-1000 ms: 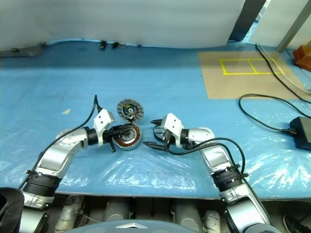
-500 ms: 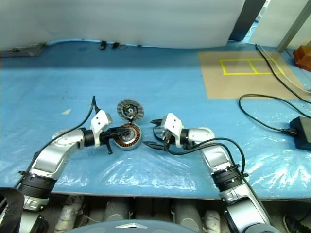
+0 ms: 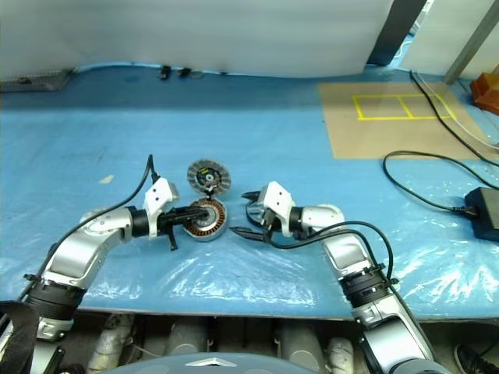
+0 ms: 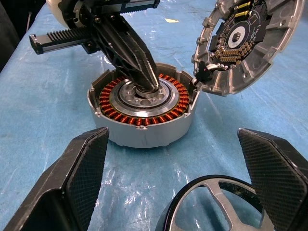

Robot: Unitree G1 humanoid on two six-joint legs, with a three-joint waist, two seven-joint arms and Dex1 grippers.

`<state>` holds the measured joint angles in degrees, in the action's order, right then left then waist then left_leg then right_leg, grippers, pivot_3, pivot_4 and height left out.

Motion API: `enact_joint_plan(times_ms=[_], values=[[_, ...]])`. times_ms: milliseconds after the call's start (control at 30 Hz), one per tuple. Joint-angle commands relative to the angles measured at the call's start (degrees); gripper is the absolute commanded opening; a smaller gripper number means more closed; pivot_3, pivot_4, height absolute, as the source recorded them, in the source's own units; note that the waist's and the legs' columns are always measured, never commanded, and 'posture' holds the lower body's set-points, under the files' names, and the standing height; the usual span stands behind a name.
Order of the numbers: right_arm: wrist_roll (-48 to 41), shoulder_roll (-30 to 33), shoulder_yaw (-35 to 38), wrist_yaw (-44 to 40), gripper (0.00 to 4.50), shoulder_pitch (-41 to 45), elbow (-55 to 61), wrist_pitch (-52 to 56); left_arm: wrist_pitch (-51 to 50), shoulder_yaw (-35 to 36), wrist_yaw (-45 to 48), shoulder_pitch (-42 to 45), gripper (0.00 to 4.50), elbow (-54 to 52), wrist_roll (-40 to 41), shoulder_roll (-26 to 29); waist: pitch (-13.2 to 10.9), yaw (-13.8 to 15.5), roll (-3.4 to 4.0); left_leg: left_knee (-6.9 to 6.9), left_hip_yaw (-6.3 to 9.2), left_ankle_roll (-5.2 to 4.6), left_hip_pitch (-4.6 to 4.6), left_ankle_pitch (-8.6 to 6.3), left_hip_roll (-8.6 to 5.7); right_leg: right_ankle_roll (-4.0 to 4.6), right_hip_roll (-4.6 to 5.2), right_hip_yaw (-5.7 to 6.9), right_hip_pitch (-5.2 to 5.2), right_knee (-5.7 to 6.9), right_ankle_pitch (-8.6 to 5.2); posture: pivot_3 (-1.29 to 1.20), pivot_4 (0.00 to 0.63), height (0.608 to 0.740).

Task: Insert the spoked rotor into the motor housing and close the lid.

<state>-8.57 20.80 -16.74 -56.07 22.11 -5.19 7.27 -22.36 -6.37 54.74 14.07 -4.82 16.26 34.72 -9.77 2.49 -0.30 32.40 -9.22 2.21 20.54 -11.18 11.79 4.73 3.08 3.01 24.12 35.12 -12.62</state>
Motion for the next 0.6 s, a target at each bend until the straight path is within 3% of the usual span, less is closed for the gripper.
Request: enact_joint_plan(times_ms=[33, 600], values=[[0.07, -0.38, -0.14, 0.06, 4.50, 0.89, 1.32, -0.66, -1.34, -0.39, 0.90, -0.91, 0.03, -1.24, -0.13, 1.46, 0.00, 0.02, 0.00, 0.00, 0.00, 0.00, -0.01, 0.00, 0.00, 0.00, 0.00, 0.00, 0.00, 0.00, 0.00, 0.00, 0.150, 0.740], [0.39, -0.64, -0.28, 0.02, 4.50, 0.77, 0.88, -0.78, -4.51, 3.04, 1.34, -0.60, 0.03, -3.55, 4.99, 1.50, 0.00, 0.03, 0.00, 0.00, 0.00, 0.07, -0.05, -0.05, 0.00, 0.00, 0.00, 0.00, -0.03, 0.00, 0.00, 0.00, 0.150, 0.740]])
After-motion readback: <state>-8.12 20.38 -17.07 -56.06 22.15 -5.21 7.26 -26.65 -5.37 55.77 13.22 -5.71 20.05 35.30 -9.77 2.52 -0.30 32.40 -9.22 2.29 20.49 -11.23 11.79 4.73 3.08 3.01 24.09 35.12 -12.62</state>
